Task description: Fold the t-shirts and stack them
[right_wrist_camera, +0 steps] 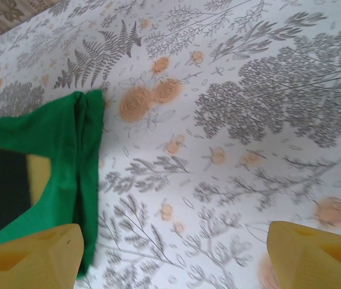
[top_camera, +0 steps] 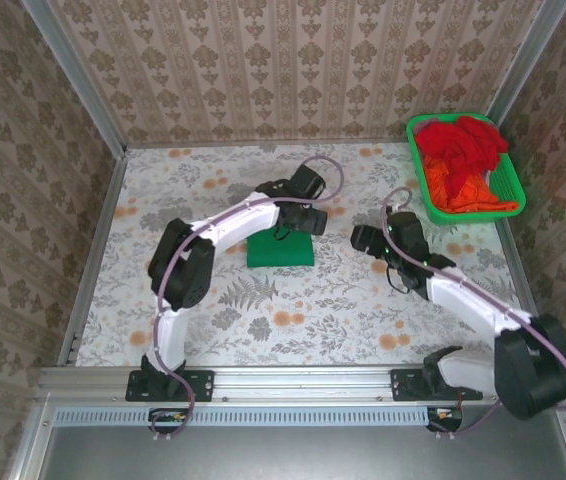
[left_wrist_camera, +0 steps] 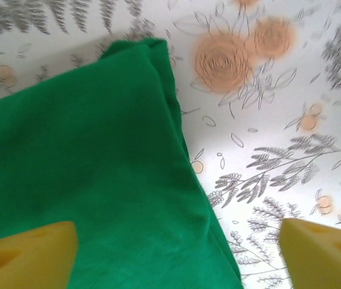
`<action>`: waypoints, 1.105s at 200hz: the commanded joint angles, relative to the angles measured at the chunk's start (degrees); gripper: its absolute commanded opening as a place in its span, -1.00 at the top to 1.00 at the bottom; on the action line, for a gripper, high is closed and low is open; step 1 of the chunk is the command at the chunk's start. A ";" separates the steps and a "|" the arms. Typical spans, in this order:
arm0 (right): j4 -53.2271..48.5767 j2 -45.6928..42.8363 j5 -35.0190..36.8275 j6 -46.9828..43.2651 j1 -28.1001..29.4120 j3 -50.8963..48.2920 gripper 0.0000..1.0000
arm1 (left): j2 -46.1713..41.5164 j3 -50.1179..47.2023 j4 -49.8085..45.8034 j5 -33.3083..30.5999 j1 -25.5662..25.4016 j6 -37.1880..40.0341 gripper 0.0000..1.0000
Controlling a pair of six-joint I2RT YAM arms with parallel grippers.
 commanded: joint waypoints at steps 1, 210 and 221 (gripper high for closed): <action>-2.75 -5.61 2.34 -4.71 -0.16 -3.95 -0.61 | 4.41 5.87 -7.92 -4.55 -1.13 0.75 -0.46; 14.78 6.69 -14.62 -27.26 19.17 4.19 -1.00 | -8.18 -18.52 -4.87 -2.78 25.33 29.59 0.82; 16.12 8.17 -14.52 -29.54 22.60 6.29 -1.00 | -8.56 -19.38 -4.25 -2.00 28.66 30.77 0.79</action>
